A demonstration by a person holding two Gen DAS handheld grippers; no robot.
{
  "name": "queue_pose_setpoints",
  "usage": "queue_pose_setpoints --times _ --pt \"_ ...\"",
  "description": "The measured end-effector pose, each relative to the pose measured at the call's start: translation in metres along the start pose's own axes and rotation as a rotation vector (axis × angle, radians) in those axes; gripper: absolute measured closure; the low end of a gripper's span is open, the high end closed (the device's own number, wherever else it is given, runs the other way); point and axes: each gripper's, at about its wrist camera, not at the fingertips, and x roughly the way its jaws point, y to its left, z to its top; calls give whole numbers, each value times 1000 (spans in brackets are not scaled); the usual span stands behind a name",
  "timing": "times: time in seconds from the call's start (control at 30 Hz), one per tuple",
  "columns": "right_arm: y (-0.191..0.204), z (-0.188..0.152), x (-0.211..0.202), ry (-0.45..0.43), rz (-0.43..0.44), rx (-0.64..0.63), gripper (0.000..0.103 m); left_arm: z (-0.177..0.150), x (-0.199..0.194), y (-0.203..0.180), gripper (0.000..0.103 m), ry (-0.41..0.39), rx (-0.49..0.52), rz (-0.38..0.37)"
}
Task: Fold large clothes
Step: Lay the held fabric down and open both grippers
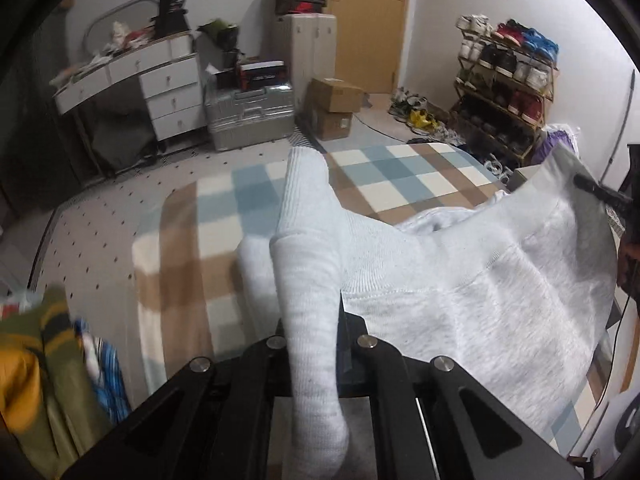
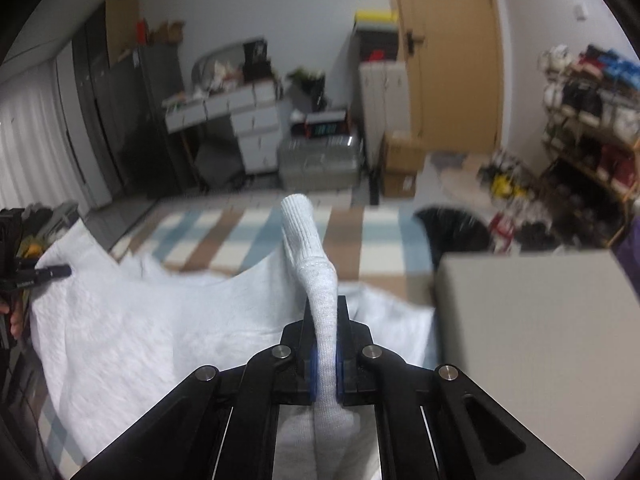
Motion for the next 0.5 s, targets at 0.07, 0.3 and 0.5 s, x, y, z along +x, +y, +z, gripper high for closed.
queue_pose_setpoints --times 0.07,0.3,0.5 --pt "-5 13 1 -39 -33 15 98 16 17 3 102 -6 9 28" --pt "-47 -5 104 240 -170 157 97 5 127 44 98 230 -231 -23" --pt "-33 -24 129 354 -264 52 82 -4 111 43 71 235 -247 50"
